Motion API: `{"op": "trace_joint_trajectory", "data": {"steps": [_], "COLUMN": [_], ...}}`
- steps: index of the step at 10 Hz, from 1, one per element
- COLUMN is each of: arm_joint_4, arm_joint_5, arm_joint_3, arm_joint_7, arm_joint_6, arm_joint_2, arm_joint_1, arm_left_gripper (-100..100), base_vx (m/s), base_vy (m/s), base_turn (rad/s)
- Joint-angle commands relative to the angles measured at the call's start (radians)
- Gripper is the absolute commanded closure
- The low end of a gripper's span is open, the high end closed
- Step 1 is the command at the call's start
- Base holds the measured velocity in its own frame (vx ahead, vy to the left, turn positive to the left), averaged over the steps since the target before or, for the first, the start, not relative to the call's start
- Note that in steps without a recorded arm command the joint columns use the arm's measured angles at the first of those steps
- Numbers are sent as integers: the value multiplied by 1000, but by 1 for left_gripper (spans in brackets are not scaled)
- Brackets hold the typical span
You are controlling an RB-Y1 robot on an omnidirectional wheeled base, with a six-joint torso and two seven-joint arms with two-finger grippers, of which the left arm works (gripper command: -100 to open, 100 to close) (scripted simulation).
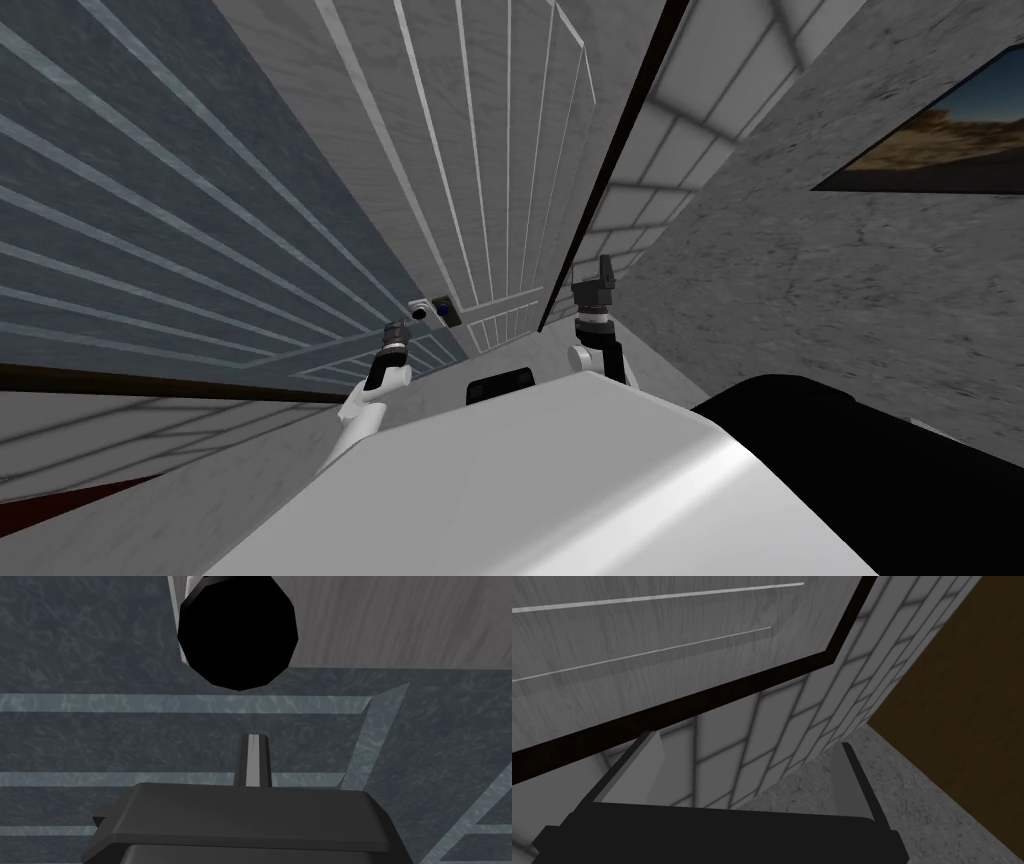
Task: Pull the door open
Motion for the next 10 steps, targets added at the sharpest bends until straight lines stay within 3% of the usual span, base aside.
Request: {"op": "trace_joint_trajectory", "data": {"steps": [1, 4, 7, 9, 10], "arm_joint_4": [-9, -12, -31, -56, -44], "arm_joint_5": [3, 5, 4, -1, 2], "arm_joint_3": [15, 22, 0, -39, -29], "arm_joint_7": [1, 4, 11, 17, 20], "arm_joint_6": [9, 13, 16, 17, 15], "arm_joint_2": [12, 23, 16, -4, 8], "arm_joint_1": [19, 36, 39, 21, 26], "arm_left_gripper": [-100, -100, -100, -100, -100], "base_vx": [-178, -194, -191, -139, -27], "base_vy": [107, 0, -58, -105, -66], "base_turn": [164, 48, -16, -149, -24]}}
